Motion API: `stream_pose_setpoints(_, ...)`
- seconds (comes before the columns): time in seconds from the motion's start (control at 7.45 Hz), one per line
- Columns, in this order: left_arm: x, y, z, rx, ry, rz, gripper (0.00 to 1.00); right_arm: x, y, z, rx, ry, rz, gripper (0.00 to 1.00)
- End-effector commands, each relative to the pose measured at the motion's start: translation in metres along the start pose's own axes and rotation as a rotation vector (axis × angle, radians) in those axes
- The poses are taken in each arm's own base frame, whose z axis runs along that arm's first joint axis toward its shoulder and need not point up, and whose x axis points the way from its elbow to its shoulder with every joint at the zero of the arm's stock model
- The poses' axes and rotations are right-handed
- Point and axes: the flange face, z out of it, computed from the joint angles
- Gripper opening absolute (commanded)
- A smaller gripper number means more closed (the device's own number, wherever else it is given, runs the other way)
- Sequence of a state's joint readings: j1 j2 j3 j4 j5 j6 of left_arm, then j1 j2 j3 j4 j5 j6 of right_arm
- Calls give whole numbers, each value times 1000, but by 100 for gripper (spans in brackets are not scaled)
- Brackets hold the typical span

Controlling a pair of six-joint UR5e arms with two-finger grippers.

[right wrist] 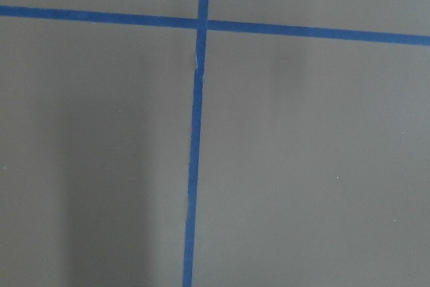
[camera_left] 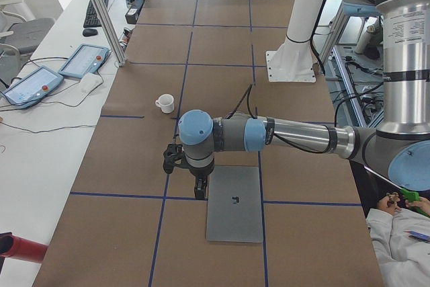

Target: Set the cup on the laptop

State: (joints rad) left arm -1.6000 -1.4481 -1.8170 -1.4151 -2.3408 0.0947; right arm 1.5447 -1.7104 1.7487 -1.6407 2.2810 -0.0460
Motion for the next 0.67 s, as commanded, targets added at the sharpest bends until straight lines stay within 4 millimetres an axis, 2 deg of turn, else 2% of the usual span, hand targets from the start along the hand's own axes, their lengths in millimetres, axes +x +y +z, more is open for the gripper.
stream_pose_setpoints(0.0, 4, 0, -2, 12, -11, 56, 100, 0, -1, -1, 2, 0, -2, 100)
stream_pose_setpoints(0.4, 8, -2, -4, 23, 4, 67, 100, 0, 0, 0, 1, 0, -1, 100)
stream_pose_setpoints(0.54, -1, -1, 4, 9, -3, 59, 100, 0, -1, 0, 1, 2, -1, 100)
